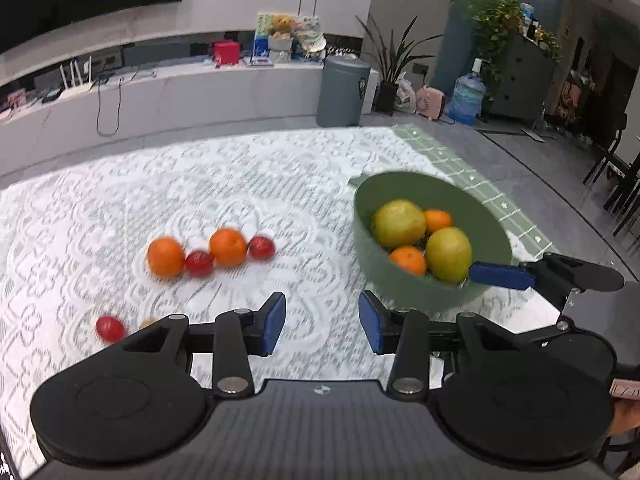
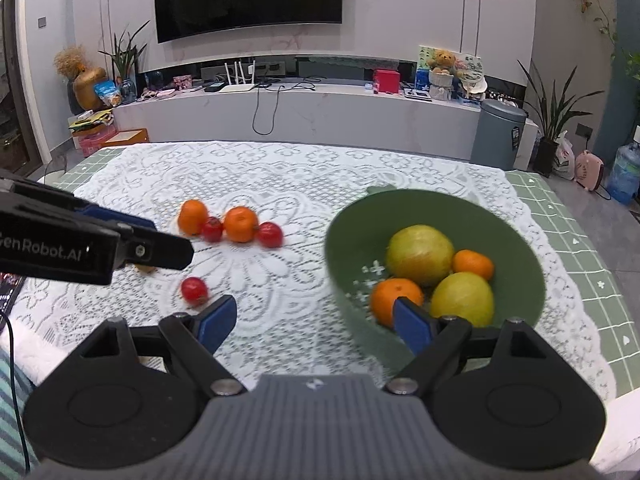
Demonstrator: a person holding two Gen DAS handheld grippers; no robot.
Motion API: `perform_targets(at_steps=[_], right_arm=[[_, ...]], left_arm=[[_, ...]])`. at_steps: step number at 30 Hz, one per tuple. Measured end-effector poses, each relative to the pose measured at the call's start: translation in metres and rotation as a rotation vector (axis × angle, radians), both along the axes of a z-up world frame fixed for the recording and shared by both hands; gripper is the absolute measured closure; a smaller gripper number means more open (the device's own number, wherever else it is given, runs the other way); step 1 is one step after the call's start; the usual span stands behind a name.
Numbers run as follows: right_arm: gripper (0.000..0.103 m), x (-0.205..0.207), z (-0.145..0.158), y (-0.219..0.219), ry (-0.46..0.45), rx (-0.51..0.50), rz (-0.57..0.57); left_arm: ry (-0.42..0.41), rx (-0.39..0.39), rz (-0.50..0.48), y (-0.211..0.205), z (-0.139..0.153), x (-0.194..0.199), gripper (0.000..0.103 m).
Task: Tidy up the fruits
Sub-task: 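Grasp a small brown kiwi with the left tool while the right tool grasps a red cherry tomato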
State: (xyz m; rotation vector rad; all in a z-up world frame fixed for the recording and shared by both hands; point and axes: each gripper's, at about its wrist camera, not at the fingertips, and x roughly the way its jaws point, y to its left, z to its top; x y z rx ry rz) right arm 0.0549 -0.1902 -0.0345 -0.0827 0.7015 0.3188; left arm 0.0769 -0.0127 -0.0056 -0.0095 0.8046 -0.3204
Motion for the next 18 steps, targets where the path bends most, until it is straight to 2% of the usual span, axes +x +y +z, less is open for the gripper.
perform_targets(at_steps=[6,12,18], right_arm=[[0.021,-0.005,-0.016,0.017,0.029,-0.013,0.031],[0.021,-0.011,-0.029,0.029,0.013,-0.052,0.049],[0.022,-0.012,-0.04,0.036,0.004,-0.104,0.062]], left_arm=[[0.057,-0.02,0.021,0.021,-0.02,-0.016,0.053],[0.053,-0.07,0.054,0.037,-0.032,-0.03,0.053],[0.071,-0.032,0.065,0.041,-0.049,-0.032,0.053]])
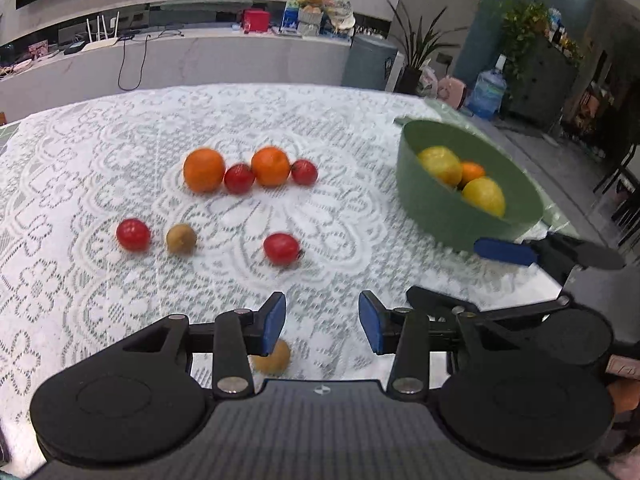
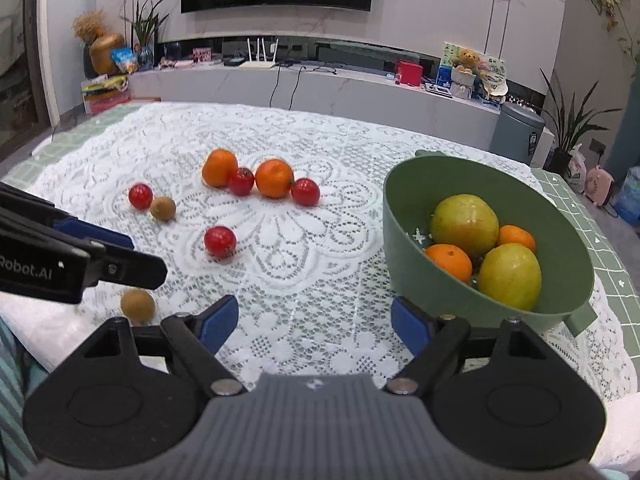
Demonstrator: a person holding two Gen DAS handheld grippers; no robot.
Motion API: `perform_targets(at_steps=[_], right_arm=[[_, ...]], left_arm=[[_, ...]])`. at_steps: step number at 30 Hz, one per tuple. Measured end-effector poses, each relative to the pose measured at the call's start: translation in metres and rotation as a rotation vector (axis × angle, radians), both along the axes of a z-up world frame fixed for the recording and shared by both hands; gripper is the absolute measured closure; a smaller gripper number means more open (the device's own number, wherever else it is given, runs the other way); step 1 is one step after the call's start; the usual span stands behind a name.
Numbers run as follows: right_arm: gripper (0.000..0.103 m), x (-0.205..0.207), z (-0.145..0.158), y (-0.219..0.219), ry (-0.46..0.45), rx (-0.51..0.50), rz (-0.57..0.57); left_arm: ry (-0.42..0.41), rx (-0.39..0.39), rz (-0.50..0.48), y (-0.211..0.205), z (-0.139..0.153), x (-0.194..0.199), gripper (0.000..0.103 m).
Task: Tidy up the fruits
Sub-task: 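Grasp a small brown kiwi with the left tool while the right tool grasps a red cherry tomato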
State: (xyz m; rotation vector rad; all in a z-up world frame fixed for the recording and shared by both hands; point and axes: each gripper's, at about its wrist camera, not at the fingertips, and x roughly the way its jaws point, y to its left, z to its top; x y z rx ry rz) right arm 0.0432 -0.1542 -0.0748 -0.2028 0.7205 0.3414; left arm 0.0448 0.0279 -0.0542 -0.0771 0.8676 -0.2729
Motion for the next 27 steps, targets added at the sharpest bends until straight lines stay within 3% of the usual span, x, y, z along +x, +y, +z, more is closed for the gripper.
perform_targets(at_steps=[12,17,22,27], right_arm=[[0.023,0.005,-0.012,0.003,0.048,0.003,0.014],[0.031,0.003,-0.014,0.009,0.046,-0.001,0.061],[0.047,0.002,-0.015,0.016,0.05,-0.005,0.108],[0.056,0.003,-0.015,0.023,0.047,-0.008,0.153]], left_arm=[[0.076,0.066,0.062,0.01,-0.028,-0.002,0.054],[0.109,0.07,0.069,0.011,-0.034,0.001,0.062],[0.125,0.072,0.073,0.014,-0.037,0.004,0.073],[0.113,0.058,0.076,0.016,-0.034,0.005,0.074]])
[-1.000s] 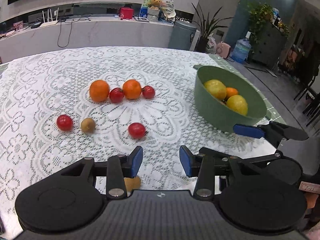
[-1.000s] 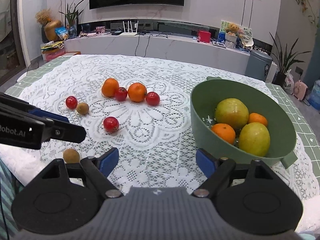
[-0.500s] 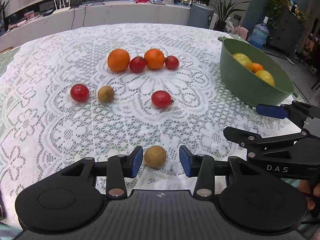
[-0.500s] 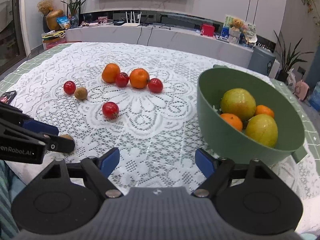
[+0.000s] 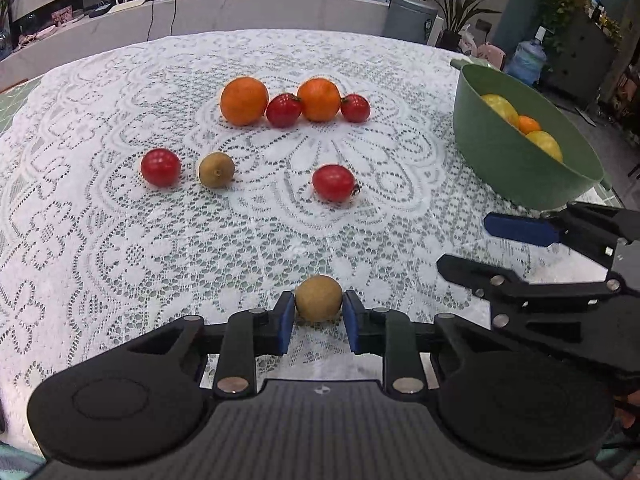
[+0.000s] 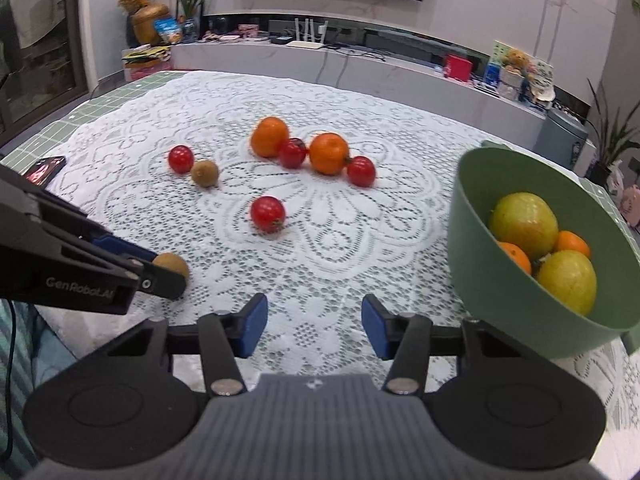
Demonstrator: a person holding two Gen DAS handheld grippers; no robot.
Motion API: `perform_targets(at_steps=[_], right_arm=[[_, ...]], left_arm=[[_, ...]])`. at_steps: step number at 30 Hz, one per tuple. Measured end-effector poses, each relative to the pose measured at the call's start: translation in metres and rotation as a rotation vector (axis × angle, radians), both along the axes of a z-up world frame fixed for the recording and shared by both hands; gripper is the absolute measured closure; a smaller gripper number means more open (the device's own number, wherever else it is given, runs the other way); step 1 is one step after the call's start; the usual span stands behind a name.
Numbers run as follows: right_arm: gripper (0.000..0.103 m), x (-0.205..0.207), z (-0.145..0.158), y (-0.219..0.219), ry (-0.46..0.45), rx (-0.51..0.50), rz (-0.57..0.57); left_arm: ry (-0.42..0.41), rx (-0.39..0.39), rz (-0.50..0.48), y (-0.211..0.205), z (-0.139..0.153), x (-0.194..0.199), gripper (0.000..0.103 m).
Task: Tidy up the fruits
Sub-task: 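Grasp a small brown kiwi with the left tool while the right tool grasps a red cherry tomato, then carry the kiwi and tomato over the green colander with both tools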
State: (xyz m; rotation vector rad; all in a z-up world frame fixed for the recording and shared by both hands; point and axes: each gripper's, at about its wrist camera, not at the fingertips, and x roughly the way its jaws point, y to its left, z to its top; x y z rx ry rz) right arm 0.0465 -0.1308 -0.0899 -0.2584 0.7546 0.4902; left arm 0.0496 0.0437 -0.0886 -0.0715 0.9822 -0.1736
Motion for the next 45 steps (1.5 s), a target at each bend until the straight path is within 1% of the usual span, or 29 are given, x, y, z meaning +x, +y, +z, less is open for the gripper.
perform_targets(at_steps=[3,8,11,13,17,26,29,31,37,45], right_arm=[[0.062,0.005,0.0,0.007,0.002,0.005,0.027],[0.063,0.019,-0.002,0.021,-0.01,-0.005,0.057],[0.065,0.029,-0.004,0.03,-0.004,0.001,0.078],[0.069,0.036,-0.005,0.036,0.0,0.006,0.089],[0.069,0.052,-0.008,0.046,0.018,0.017,0.099],[0.07,0.073,-0.015,0.058,0.042,0.02,0.113],[0.072,0.075,-0.018,0.061,0.048,0.02,0.117],[0.078,0.076,-0.019,0.063,0.054,0.021,0.123],[0.079,0.073,-0.017,0.065,0.038,0.004,0.123],[0.079,0.062,0.005,0.042,0.018,0.023,0.081]], left_arm=[[-0.011,-0.006,0.009,0.002,0.003,0.003,0.074],[-0.033,-0.01,0.041,0.007,0.009,0.011,0.074],[-0.043,-0.007,0.061,0.01,0.013,0.017,0.074],[-0.048,-0.004,0.069,0.012,0.016,0.021,0.074],[-0.05,0.001,0.079,0.015,0.018,0.027,0.074],[-0.04,-0.023,0.114,0.028,0.021,0.037,0.074],[-0.035,-0.04,0.123,0.031,0.022,0.04,0.074],[-0.034,-0.039,0.125,0.032,0.022,0.041,0.074],[-0.032,-0.048,0.123,0.032,0.022,0.042,0.074],[-0.064,-0.052,0.102,0.025,0.035,0.037,0.074]])
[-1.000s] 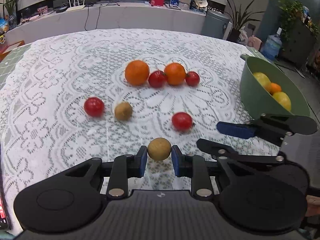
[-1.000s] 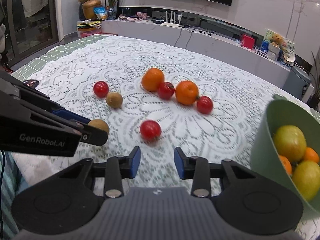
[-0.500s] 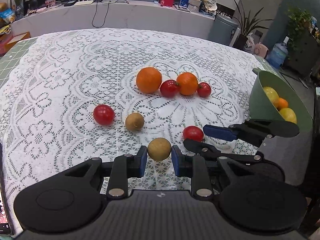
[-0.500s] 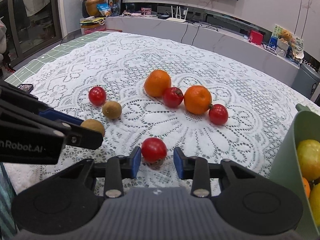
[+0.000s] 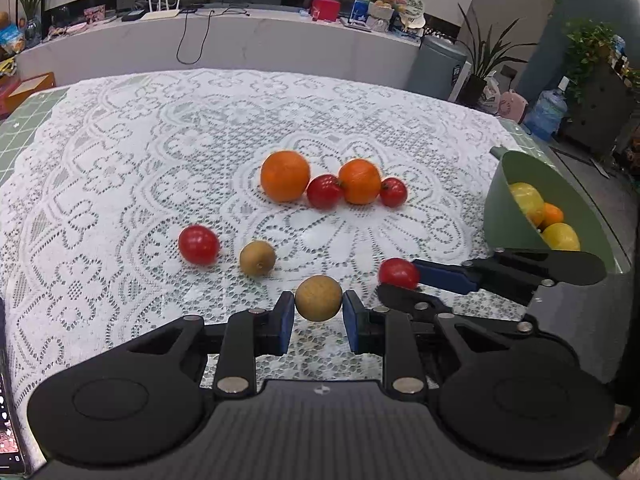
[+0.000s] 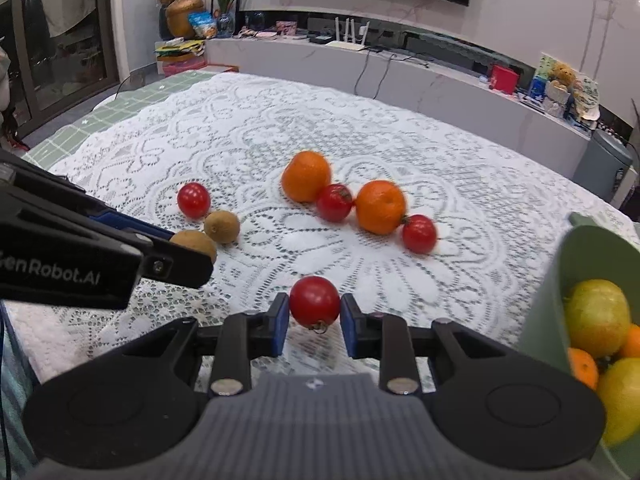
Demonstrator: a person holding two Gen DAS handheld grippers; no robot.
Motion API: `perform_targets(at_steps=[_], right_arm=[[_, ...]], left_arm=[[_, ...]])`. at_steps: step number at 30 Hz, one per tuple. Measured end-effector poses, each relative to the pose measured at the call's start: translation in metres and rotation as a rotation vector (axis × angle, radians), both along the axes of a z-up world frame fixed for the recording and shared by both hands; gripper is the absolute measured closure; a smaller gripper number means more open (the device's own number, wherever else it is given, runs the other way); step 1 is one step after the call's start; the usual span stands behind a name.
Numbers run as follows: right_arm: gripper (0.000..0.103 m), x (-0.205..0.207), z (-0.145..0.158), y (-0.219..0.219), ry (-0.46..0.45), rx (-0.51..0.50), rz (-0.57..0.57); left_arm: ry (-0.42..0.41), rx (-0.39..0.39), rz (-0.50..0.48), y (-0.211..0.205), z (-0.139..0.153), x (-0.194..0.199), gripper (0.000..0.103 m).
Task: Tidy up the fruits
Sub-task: 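Carry the kiwi and tomato over the green colander with both tools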
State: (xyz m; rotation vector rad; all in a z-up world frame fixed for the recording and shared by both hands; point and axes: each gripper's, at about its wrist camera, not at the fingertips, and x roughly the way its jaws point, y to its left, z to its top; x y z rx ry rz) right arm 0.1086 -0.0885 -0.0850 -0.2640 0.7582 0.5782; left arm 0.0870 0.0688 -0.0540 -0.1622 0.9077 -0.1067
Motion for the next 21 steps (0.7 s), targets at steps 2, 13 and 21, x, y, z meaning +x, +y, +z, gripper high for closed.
perform_targets(at_steps=[2,13,21], right_arm=[[0.079,-0.004,0.009,-0.01,-0.013,0.008,-0.017],[0.079,-0.023,0.06,-0.071,-0.125,0.051,-0.159],[0.079,-0.029,0.075,-0.117,-0.13,0.043,-0.263]], left_arm=[[-0.01,0.001,-0.007,-0.003,0.004,-0.002,0.074],[-0.09,0.002,-0.085,-0.039,0.034,-0.011,0.074],[-0.143,0.022,-0.178,-0.077,0.053,-0.017,0.074]])
